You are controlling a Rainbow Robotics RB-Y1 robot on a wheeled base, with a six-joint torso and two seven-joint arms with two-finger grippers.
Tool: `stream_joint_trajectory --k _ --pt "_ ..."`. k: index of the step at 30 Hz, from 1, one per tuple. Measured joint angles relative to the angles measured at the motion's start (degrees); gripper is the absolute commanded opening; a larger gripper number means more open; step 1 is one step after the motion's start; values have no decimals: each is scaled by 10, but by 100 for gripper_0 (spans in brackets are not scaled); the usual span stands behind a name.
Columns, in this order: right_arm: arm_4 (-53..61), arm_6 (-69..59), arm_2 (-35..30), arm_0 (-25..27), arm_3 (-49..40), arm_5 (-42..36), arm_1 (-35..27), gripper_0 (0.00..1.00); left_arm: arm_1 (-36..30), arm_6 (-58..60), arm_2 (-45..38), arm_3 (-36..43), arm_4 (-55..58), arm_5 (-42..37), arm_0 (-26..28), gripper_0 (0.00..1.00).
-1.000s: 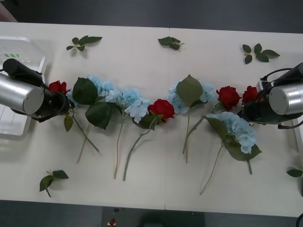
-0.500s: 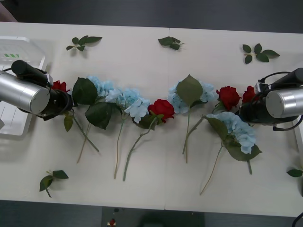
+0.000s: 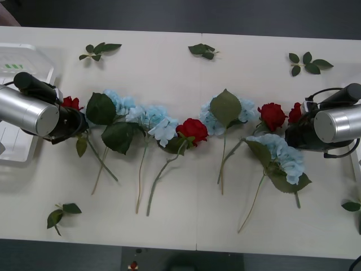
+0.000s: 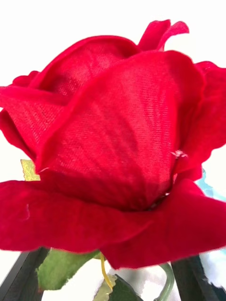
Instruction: Put the red flowers into the right box and the blue flowers into the left box
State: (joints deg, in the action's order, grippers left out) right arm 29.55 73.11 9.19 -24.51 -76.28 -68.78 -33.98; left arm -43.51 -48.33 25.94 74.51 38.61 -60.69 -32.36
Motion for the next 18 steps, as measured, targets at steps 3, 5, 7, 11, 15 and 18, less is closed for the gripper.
stream_joint_trajectory --k 3,5,7,11,15,18 --pt "-2 0 0 0 0 0 0 0 0 0 5 -4 0 0 0 65" --pt "-3 0 0 0 0 0 0 0 0 0 12 -8 0 0 0 46" --pt "-3 0 0 0 0 0 0 0 0 0 20 -12 0 0 0 34" --pt "-3 0 0 0 0 0 0 0 0 0 27 -19 0 0 0 4" --pt "-2 0 0 0 -2 0 -2 0 0 0 27 -21 7 0 0 0" --pt "0 0 -1 0 -18 -9 -9 0 0 0 27 -21 8 0 0 0"
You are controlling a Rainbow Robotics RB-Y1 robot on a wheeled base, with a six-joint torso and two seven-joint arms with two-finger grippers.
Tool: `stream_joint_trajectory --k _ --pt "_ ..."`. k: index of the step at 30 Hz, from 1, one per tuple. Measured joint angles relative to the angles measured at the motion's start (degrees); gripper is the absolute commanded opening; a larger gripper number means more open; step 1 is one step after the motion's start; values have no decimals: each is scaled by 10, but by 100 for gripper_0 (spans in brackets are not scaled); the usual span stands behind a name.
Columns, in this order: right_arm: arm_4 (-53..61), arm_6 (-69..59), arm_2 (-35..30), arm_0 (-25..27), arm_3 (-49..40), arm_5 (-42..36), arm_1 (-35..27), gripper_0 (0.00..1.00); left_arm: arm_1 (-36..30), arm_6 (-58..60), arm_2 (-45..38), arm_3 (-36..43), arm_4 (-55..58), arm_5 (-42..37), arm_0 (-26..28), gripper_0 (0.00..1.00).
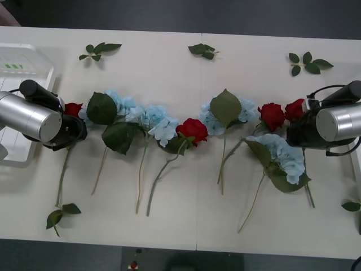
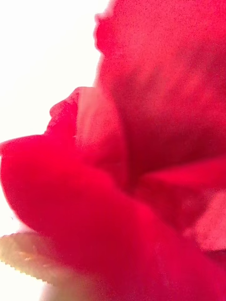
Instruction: Put the red flowers into the right box and the blue flowers into the left box
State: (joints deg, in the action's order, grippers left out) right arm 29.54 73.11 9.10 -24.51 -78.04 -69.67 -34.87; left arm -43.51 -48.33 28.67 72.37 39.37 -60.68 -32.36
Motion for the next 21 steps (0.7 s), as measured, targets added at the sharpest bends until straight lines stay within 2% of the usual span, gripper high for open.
stream_joint_trajectory --k 5,10,21 --pt "5 0 -20 0 -52 -32 -26 0 0 0 -1 0 0 0 0 0" --pt "15 0 -77 0 -98 -80 -45 0 -3 0 -22 17 17 -7 0 0" --pt "56 2 -222 0 -115 -172 -104 0 -55 0 -119 182 134 -31 0 0"
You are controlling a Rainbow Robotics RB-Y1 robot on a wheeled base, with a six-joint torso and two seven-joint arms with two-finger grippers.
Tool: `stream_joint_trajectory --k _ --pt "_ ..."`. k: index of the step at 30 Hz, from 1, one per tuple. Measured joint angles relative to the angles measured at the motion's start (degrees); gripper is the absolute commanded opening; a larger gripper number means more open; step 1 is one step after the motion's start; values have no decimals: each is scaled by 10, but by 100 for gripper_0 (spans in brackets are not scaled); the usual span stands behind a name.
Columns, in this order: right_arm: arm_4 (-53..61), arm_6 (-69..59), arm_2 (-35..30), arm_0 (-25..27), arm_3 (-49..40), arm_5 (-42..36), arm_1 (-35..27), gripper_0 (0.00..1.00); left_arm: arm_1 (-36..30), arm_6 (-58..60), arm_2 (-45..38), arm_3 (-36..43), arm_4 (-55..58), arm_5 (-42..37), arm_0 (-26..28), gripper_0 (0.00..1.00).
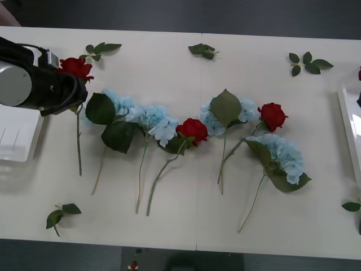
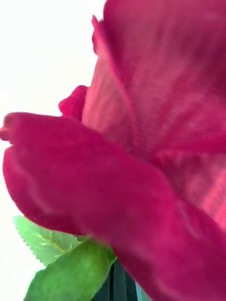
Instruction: Put the red flowers into the right box and the blue flowers into the left box
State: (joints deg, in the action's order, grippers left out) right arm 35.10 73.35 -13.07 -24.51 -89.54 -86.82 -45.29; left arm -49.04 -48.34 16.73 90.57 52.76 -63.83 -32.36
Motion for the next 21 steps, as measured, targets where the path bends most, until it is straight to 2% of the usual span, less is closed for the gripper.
stream_joint_trajectory --k 5,10,14,16,21 --pt "-42 11 -23 0 3 -1 -43 0 -8 0 -42 71 52 14 0 0" --pt "-49 19 -24 0 51 33 -77 0 -8 38 -48 133 66 76 0 0" --pt "-48 129 -48 -18 145 75 -82 0 -7 149 -48 186 52 108 -1 0" --pt "-48 172 -60 -33 199 96 -82 0 -3 163 -47 209 37 109 -5 0" --pt "-47 181 -59 -57 301 183 -82 0 22 201 -12 242 -32 146 -38 0"
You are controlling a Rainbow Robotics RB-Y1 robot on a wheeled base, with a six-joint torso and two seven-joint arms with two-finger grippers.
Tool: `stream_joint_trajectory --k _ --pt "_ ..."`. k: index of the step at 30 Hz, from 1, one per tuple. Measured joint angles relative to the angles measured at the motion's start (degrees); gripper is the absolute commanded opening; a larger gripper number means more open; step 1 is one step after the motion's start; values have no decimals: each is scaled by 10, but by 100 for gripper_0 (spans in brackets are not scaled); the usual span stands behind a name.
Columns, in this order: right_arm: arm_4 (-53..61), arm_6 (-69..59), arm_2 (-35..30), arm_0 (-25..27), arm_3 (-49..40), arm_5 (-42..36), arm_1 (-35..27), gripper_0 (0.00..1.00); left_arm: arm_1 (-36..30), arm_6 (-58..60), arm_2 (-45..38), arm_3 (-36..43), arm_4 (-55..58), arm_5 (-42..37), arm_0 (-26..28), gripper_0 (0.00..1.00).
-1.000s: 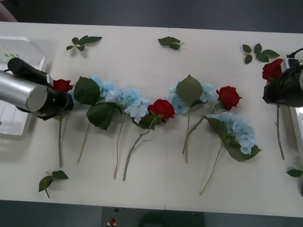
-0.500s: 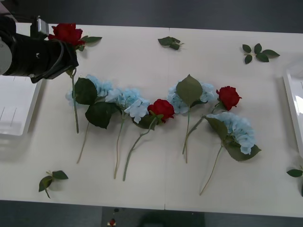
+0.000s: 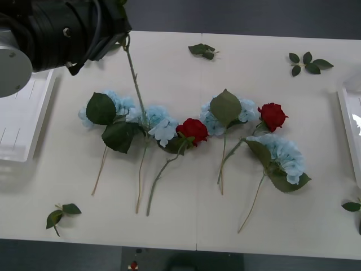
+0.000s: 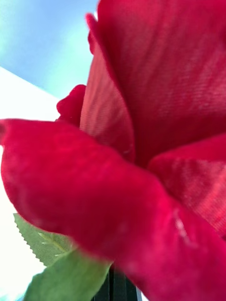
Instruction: Put the red flowers into the right box and the blue flowers into the left box
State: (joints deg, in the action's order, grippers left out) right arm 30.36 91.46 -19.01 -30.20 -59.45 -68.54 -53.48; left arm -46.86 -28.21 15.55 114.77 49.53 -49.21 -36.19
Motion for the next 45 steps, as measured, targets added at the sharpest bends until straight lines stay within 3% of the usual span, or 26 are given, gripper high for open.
stream_joint_trajectory --k 7,14,15,18,20,23,28,32,37,45 --pt "17 40 55 -1 86 105 0 0 63 91 82 1 -101 37 -49 0" --pt "17 41 55 -1 112 137 15 3 148 195 122 1 -188 37 -85 0" --pt "17 42 51 -1 112 138 20 10 159 202 131 1 -203 37 -92 0" --pt "15 42 43 -1 112 138 31 56 186 214 154 0 -232 37 -110 0" --pt "14 42 45 -1 112 138 34 78 201 228 165 -2 -241 37 -122 0" --pt "14 42 52 -1 112 138 34 90 219 241 173 -5 -241 37 -134 0" --pt "16 48 54 -1 107 129 34 93 234 242 185 -5 -242 37 -139 0" --pt "24 76 48 -1 56 38 34 96 234 242 203 -6 -247 49 -139 0" --pt "45 117 -4 -1 -30 -56 34 98 239 242 213 -6 -252 57 -139 0" --pt "179 252 -79 -1 -75 -174 34 100 277 253 213 -12 -276 60 -139 0"
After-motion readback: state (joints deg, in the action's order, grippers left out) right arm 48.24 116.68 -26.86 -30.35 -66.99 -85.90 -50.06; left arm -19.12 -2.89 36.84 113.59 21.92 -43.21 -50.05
